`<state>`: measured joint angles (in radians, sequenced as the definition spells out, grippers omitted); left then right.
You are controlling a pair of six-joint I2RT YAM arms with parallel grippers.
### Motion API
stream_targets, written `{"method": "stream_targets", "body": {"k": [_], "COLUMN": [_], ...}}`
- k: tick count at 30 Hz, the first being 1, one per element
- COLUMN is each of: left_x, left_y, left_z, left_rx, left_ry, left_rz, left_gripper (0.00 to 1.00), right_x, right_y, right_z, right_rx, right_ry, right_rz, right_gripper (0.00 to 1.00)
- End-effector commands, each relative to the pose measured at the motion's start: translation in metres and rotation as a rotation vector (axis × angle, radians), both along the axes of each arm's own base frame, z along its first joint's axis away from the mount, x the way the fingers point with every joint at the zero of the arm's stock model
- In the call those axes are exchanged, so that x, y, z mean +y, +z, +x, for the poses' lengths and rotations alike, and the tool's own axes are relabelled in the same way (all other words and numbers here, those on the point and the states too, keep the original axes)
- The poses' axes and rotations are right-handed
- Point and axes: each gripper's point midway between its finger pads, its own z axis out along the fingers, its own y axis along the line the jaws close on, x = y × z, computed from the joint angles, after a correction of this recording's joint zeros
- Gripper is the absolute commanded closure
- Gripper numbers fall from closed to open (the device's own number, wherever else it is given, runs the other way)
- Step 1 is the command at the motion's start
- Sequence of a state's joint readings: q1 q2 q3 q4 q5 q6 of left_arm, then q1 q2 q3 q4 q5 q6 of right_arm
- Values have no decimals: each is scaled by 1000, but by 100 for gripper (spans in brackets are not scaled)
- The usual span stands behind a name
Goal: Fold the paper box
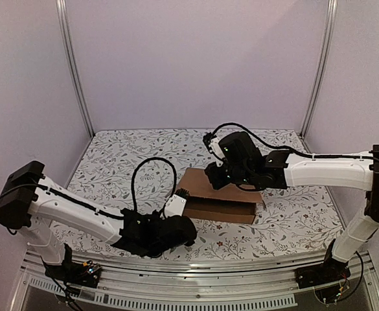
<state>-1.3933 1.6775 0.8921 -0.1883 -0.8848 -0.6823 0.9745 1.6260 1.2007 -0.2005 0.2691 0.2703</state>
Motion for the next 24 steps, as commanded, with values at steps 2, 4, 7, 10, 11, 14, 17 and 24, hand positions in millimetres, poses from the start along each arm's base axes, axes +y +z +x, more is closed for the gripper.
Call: {"method": "stream_targets", "body": {"k": [2,4,7,10,11,14,17,24], "left_x": [-2,0,5,7,6,2,-2,6], "left_y": [0,1,6,15,19,38,60,95], "left_z": [-23,-29,-39,-44,-45,-48,-48,-27], "left_rx": [31,42,54,64,68,64,64,80], "left_ry": [-59,-65,-77,-98,-111,-168,-233,-305], "left_rz": [57,64,65,46,34,0,-55,-199], "left_gripper": [60,55,49,44,43,39,34,30], "right_x": [2,1,-3,-6,-7,-9,-12,-24], "right_y": [-39,-48,-60,-72,-76,-86,-97,-127], "right_z": [-2,-3,-5,-8,-8,-11,-14,-26], "right_rx": [67,80,95,114,119,134,153,202], "right_ry": [-14,-21,-32,-40,-41,-45,-40,-35], "right_rz": [-3,-5,-7,-11,-15,-26,-40,-91], "right_gripper": [85,86,87,88,88,89,89,91]}}
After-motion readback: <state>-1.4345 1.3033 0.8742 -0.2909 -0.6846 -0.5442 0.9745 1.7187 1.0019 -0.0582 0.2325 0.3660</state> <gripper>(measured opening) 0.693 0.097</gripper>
